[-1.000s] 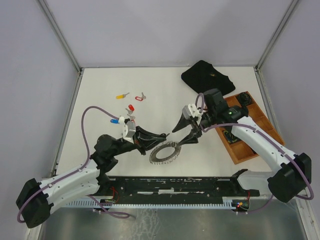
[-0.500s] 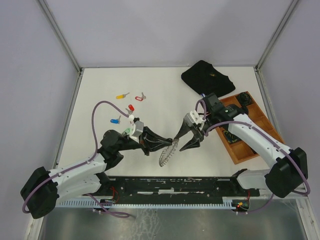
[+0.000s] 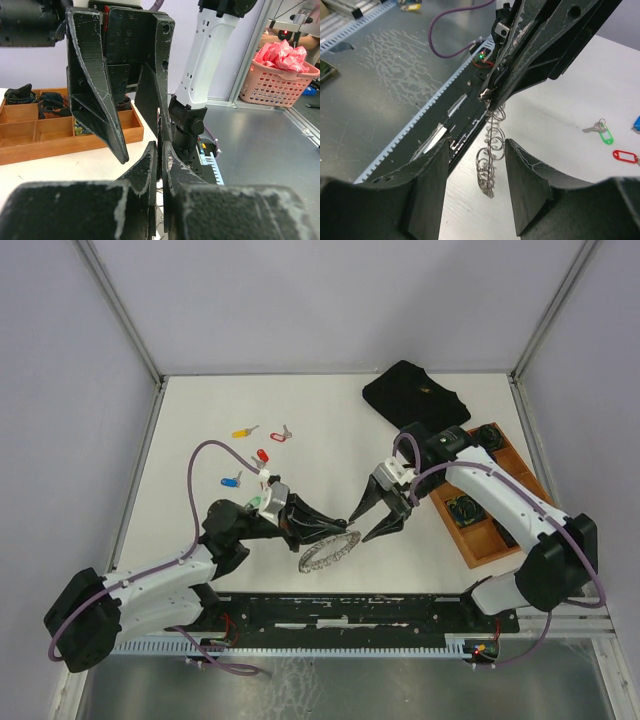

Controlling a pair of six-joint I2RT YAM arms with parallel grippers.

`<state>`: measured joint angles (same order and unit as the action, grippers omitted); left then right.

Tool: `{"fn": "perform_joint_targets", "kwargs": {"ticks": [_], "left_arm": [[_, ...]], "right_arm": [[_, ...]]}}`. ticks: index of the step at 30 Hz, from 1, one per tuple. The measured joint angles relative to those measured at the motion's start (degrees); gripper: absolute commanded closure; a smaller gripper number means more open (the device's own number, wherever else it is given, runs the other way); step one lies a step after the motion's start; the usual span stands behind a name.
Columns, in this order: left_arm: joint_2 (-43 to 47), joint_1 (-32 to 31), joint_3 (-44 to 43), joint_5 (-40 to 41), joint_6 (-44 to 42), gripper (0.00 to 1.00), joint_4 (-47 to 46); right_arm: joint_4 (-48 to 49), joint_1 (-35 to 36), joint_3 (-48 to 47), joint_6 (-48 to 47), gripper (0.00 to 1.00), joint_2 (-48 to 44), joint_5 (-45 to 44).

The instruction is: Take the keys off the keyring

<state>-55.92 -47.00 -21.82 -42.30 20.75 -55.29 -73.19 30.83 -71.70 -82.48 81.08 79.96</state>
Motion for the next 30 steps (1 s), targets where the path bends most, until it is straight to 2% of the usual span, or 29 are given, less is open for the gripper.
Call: {"fn": "perform_joint_targets", "kwargs": {"ticks": [4, 10, 30], "left_arm": [[-0.83, 0.0, 0.0, -0.24, 0.66, 0.97, -1.07], [-1.92, 0.0, -0.22, -0.35, 0.68, 0.97, -2.34], [-8.5, -0.11, -3.15, -1.36, 0.92, 0.97, -7.08]], "right_arm": [[-11.54, -0.11, -4.07, -14.12, 0.45, 5.86, 1.68], [-17.25, -0.22, -4.39, -22.62, 0.46, 9.81, 3.65], [-18.8, 0.31, -4.61, -25.24, 0.64, 11.41, 5.14]]}}
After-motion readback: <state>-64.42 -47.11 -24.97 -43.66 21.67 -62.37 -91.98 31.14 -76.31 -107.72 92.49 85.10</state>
